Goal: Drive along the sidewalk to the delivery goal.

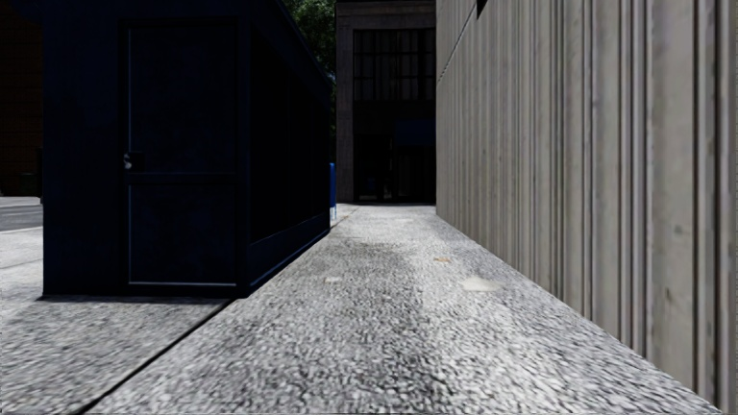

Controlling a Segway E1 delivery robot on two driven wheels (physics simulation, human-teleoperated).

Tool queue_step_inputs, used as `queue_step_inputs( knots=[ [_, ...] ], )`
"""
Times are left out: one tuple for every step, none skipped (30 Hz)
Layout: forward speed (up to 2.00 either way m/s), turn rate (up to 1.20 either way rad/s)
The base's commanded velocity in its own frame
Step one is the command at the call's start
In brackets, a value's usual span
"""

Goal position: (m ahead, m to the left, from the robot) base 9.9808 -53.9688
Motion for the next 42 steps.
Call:
queue_step_inputs(
  knots=[
    [2.00,0.00],
    [2.00,0.00],
    [2.00,0.00],
    [2.00,0.00],
    [2.00,0.00],
    [2.00,0.00],
    [2.00,0.00],
    [2.00,0.00],
    [2.00,0.00],
    [2.00,0.00],
    [2.00,0.00],
    [2.00,0.00],
    [2.00,0.00],
    [2.00,0.00],
    [2.00,0.00],
    [2.00,0.00],
    [2.00,0.00],
    [2.00,0.00],
    [2.00,0.00],
    [2.00,0.00],
    [2.00,0.00],
    [2.00,0.00],
    [2.00,0.00],
    [2.00,0.00],
    [2.00,0.00],
    [2.00,0.00],
    [2.00,0.00],
    [2.00,0.00],
    [2.00,0.00],
    [2.00,0.00],
    [2.00,0.00],
    [2.00,0.00],
    [2.00,0.00],
    [2.00,0.00],
    [2.00,0.00],
    [2.00,0.00],
    [2.00,0.00],
    [2.00,0.00],
    [2.00,0.00],
    [2.00,0.00],
    [2.00,0.00],
    [2.00,0.00]
  ],
)
